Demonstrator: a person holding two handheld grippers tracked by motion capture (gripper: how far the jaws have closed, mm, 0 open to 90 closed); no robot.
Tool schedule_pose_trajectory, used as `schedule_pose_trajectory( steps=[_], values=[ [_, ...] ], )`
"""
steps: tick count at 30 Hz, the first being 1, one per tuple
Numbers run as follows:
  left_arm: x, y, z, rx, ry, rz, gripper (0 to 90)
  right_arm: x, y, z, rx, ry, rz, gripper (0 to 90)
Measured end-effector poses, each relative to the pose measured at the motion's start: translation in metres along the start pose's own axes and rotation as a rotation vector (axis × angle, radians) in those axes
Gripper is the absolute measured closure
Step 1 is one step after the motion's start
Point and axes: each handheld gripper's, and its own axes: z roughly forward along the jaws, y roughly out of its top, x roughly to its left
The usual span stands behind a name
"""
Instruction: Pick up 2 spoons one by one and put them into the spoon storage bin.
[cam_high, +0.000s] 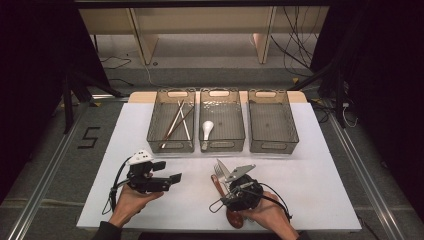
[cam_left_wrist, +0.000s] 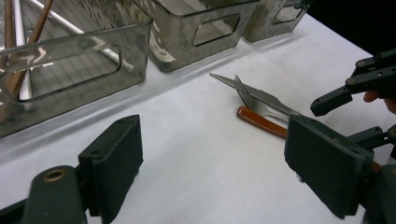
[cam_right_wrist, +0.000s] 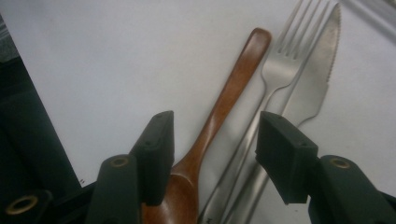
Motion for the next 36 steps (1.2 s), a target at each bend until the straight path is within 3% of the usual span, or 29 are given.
schedule_pose_trajectory(
  steps=[16,21,28,31,36],
  values=[
    [0.004,-0.01,-0.009,-0.019,0.012,-0.011,18.6,0.008,0.008,0.022,0.129,0.013,-0.01,61.9],
    [0.004,-0.011,-0.01,-0.021,0.012,-0.013,18.6,0.011,0.01,0.024,0.146,-0.021,-0.03,64.7],
    [0.004,-0.013,-0.011,-0.016,0.013,-0.011,18.7,0.014,0.014,0.025,0.157,-0.03,-0.043,69.6],
    [0.005,-0.014,-0.012,-0.017,0.016,-0.011,18.7,0.017,0.015,0.026,0.159,-0.018,-0.051,79.8],
    [0.006,-0.015,-0.013,-0.014,0.02,-0.013,18.8,0.022,0.018,0.027,0.164,-0.031,-0.06,80.8]
  ],
)
